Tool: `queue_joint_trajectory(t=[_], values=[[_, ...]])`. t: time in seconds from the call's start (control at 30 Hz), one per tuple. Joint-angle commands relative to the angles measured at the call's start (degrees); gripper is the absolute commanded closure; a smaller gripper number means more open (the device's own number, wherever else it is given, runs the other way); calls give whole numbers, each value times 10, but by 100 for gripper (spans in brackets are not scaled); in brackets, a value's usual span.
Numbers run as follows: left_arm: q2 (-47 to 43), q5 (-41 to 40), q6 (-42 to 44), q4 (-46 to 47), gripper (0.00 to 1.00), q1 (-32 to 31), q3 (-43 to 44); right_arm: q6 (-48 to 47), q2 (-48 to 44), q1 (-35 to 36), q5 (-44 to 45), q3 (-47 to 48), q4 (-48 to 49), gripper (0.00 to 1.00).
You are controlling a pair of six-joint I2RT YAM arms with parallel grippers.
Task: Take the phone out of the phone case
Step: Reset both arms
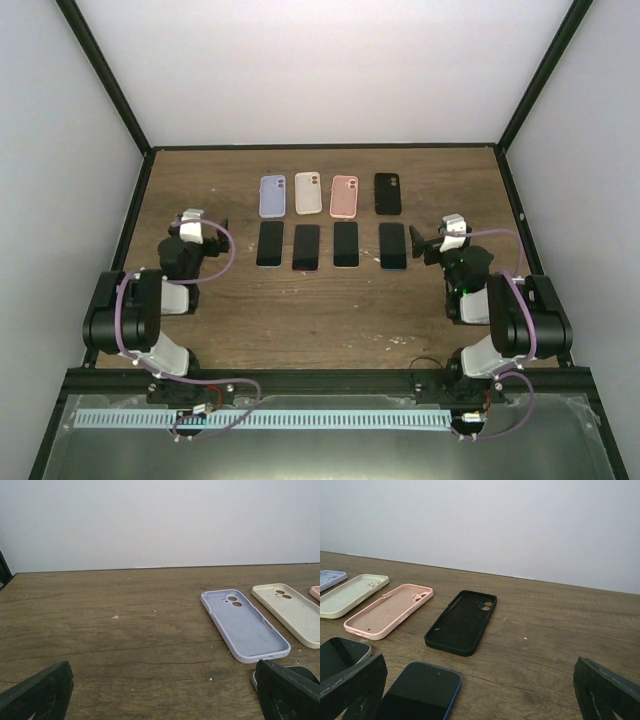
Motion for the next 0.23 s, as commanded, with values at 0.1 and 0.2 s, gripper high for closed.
queue_joint_trajectory(t=[0.1,0.2], values=[[-2,-2,9,5,0,-1,3,3,-1,-7,1,8,20,0],[-2,-2,10,3,0,-1,4,3,-1,-7,2,8,21,0]])
